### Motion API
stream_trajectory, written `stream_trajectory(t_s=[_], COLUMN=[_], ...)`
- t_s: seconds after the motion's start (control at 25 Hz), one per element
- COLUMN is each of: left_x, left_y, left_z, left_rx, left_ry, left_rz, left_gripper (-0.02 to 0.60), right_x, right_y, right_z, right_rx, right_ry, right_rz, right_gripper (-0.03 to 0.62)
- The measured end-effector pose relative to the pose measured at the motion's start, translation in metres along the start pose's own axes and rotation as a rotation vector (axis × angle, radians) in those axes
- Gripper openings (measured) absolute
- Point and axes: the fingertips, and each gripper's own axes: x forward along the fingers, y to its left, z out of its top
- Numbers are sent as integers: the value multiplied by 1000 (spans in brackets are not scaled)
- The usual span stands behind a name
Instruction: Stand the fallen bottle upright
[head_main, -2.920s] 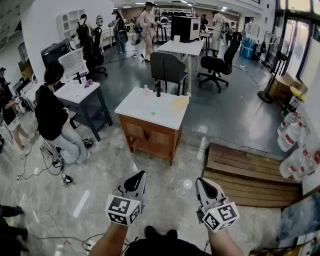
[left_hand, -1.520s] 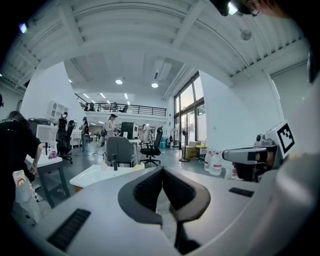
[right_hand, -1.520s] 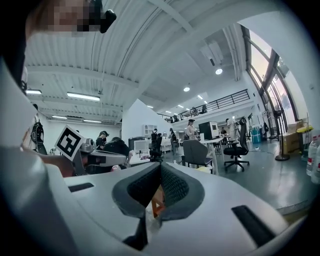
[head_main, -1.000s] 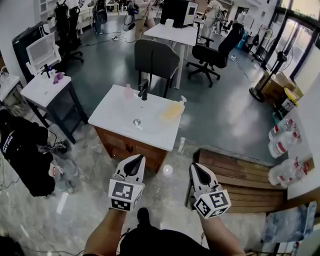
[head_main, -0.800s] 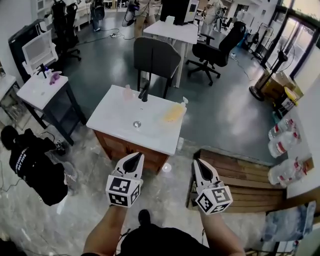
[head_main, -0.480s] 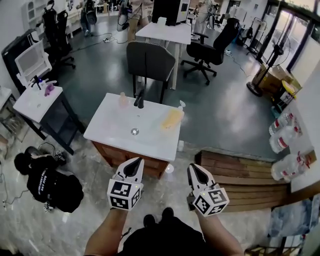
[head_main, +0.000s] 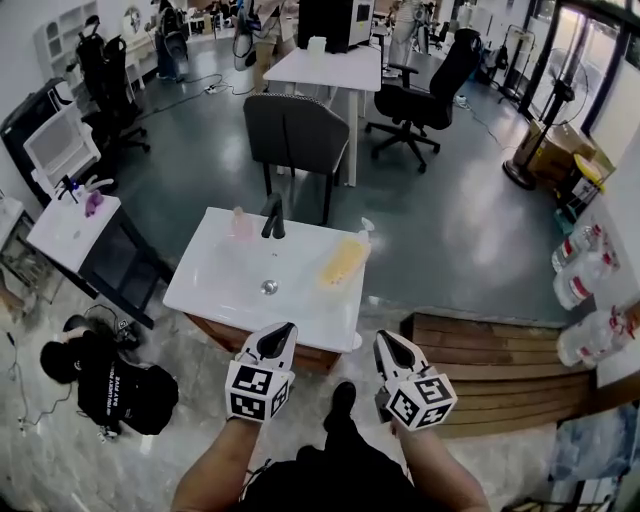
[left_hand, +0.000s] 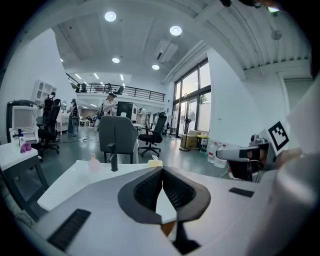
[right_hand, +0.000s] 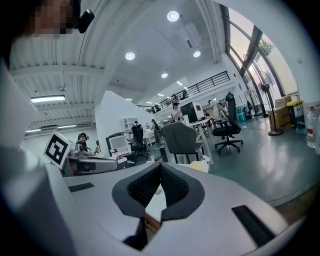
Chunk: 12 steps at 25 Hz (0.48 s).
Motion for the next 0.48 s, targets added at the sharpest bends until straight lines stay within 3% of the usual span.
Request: stream_trajectory(t_s=[0.48], left_x=[161], left_y=[28], left_z=[27], left_rx=[-31], left_ry=[101], left_rz=[-14], left_gripper=[15], right_x=[127], right_y=[-121], right_z=[29], right_rx=[48], right_ry=[68], right_rz=[69], right_gripper=[25])
